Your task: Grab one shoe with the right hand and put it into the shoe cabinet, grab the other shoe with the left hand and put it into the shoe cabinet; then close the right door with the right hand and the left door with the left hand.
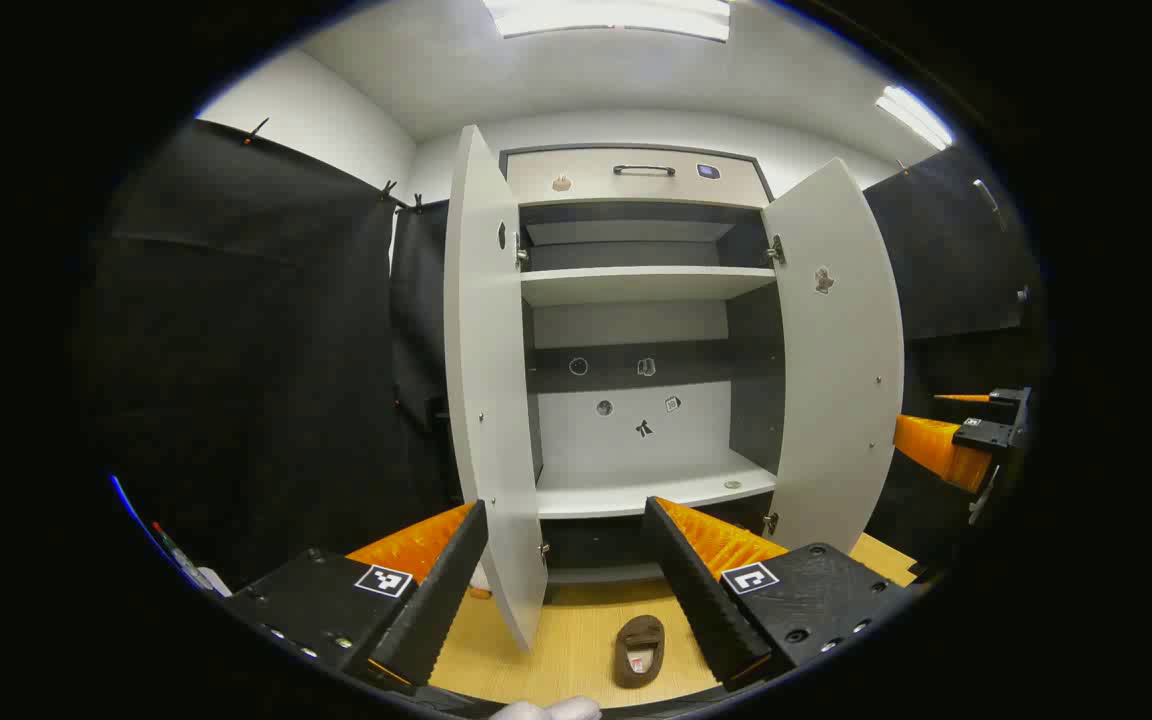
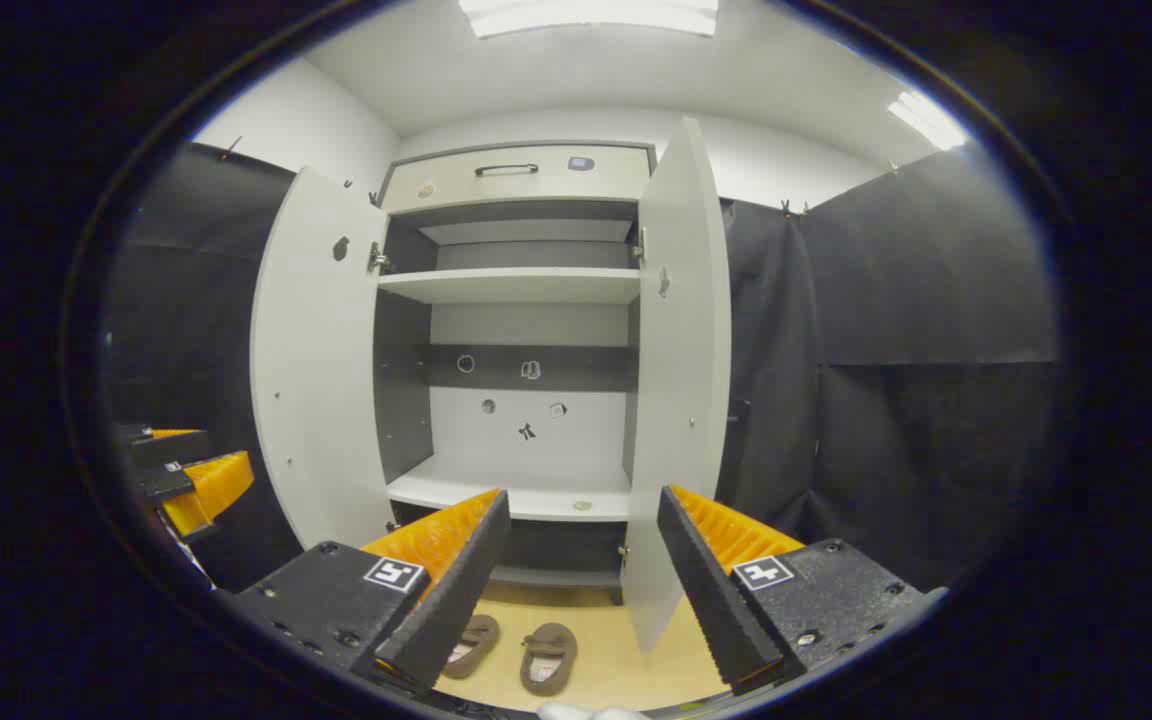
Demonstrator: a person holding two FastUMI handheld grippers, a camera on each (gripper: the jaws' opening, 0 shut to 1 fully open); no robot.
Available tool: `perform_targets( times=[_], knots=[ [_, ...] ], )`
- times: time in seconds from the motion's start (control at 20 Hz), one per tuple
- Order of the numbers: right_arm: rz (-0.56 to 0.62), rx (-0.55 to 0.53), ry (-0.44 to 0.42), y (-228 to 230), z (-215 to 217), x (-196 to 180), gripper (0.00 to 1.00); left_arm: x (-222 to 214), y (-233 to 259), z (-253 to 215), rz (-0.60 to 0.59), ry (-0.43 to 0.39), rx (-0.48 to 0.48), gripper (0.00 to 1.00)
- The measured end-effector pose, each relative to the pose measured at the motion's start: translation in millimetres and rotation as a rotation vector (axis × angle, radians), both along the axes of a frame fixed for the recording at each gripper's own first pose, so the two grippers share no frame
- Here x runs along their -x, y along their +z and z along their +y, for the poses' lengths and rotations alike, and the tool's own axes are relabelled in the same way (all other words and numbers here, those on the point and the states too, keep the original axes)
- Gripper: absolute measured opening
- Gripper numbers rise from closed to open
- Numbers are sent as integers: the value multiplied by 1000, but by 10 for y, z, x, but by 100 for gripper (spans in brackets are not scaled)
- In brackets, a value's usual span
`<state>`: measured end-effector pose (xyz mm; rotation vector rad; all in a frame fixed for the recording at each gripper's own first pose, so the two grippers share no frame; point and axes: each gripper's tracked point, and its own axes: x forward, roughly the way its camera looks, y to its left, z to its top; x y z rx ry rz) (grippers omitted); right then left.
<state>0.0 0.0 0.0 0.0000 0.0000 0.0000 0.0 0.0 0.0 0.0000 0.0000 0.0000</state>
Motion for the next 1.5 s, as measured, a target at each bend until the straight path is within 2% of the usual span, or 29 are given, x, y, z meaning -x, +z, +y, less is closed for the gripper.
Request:
perform_targets(
  times=[0.4, 0.75, 0.85, 1.05, 1.3, 1.5],
  knots=[
    [15, -4, 37, 8, 126, -21, 96, -15, 19, 50, -8, 3, -2, 96],
    [25, 4, 9, -46, 17, -43, 97, -26, -16, 77, -5, 3, -9, 96],
    [43, 7, 29, -151, 79, -49, 97, -30, -31, 93, -4, 5, -8, 96],
    [163, 58, 49, -776, 240, -113, 98, 3, -127, 139, 0, 5, 1, 96],
    [407, 102, 74, -2169, 483, -125, 98, 100, -207, 254, 6, -2, 7, 96],
    [610, 7, 84, -3147, 643, -192, 95, 217, -279, 356, 19, 0, 12, 96]
  ],
)
